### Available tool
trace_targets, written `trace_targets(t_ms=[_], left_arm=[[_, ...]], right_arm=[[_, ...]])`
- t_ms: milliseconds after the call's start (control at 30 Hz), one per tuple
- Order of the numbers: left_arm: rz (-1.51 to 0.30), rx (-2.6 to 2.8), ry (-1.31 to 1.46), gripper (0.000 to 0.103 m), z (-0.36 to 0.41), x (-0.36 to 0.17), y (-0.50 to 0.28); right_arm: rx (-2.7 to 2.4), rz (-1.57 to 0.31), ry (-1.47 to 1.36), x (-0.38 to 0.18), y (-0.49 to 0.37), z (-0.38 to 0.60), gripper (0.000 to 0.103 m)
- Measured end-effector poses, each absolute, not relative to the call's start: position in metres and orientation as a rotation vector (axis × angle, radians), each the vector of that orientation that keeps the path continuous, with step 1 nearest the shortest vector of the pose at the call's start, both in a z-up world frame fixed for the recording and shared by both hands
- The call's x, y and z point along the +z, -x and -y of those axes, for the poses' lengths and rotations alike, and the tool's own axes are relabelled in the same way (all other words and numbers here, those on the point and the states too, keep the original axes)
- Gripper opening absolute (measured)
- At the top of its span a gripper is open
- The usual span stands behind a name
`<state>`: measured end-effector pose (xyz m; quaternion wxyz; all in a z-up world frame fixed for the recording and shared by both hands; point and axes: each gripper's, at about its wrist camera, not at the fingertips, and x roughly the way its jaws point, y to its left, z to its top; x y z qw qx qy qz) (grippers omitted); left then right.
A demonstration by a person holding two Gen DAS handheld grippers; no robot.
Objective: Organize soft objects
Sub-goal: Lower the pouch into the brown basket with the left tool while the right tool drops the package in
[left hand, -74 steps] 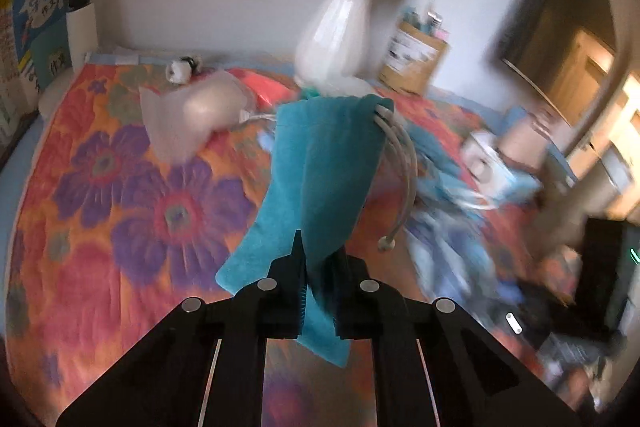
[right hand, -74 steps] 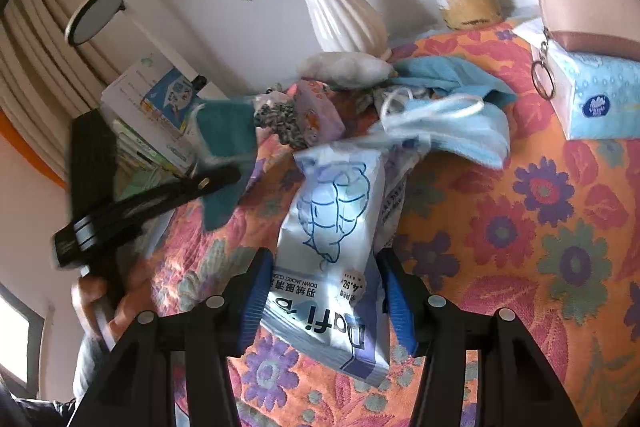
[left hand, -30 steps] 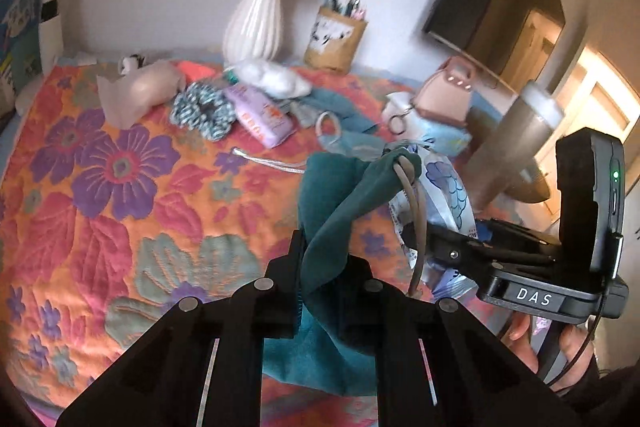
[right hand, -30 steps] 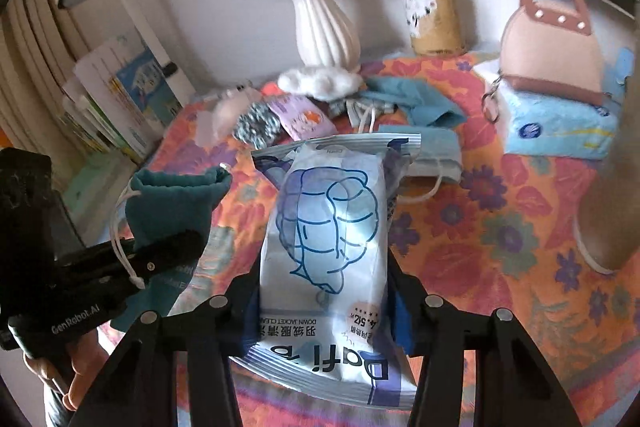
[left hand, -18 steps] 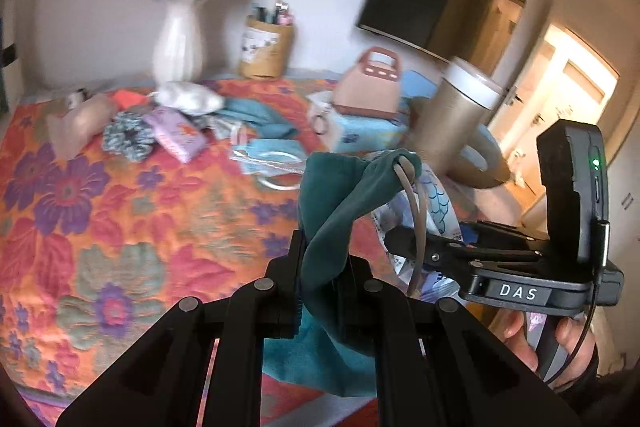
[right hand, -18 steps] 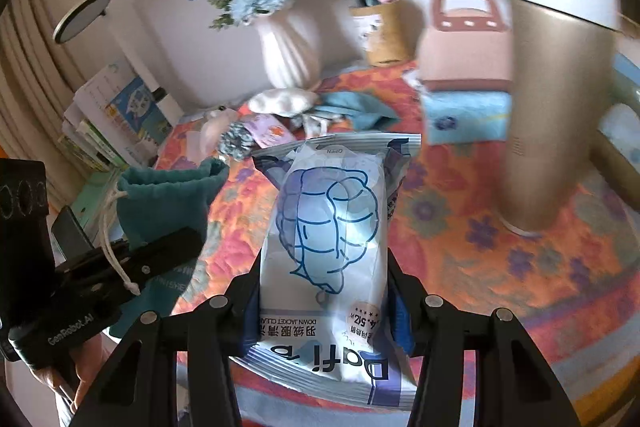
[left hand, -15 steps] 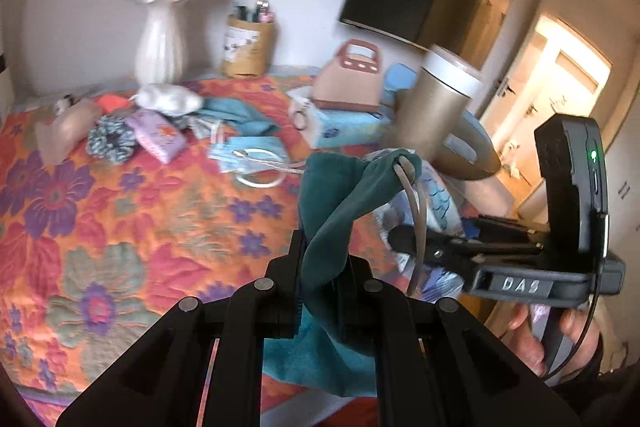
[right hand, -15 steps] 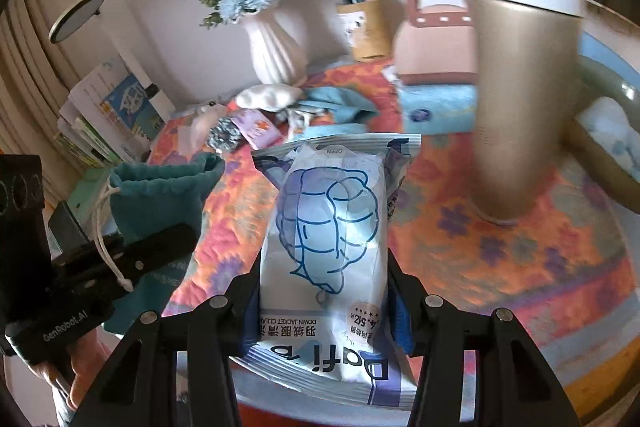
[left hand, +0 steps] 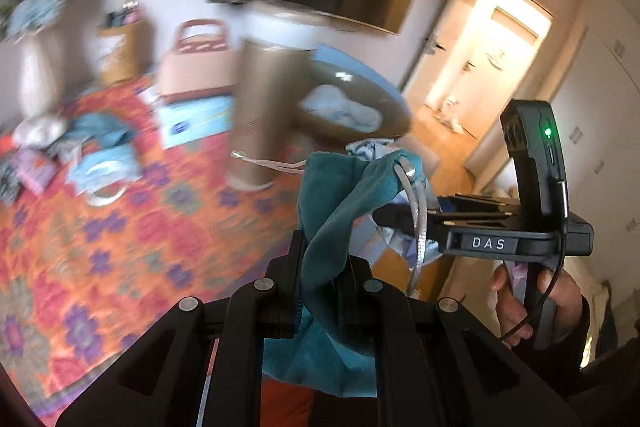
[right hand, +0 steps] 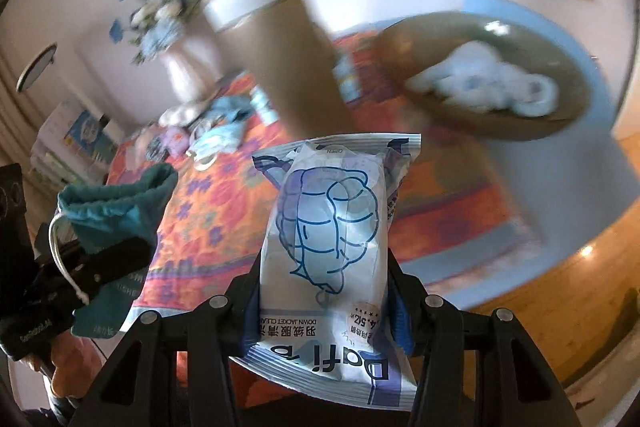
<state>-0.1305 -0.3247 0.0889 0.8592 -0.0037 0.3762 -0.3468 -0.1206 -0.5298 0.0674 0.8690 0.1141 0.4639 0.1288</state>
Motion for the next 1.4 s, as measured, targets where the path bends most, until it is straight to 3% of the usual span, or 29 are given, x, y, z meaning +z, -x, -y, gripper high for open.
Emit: trace_targets(t_ms=[533,933,1000,1067,1133,1400], left_arm=[[-0.69,-0.656,-0.12,0.009,0.491,0.147,0.068],[-0.711,-0.432,-0.219,0.01,0.549,0.109,-0.01],[-0.702,-0.436,-0.258,0.019,0.557,0.103,-0.012],[-0.684,-0.428,-0.308,0.064,0.566,0.098,-0.007],[-0.632,-0.436,-0.33,0.081,0.568,0.099,0.003],[-0.572,-0.522,-0.344,0.081,0.56,0.106,0.037]], right_arm=[[0.023,-0.743,-0.285,0.144,0.089,0.655,0.05],[-0.008,-0.823,-0.412,0.119,-0.031,0.709,0.052],[0.0,-0.859,-0.409,0.113,-0.044,0.708,0.058],[-0.004,-0.852,-0.413,0.113,-0.047,0.711,0.064],[-0.015,-0.843,-0.426,0.114,-0.045,0.718,0.066],[-0.008,-0.784,-0.517,0.123,-0.005,0.734,0.066]])
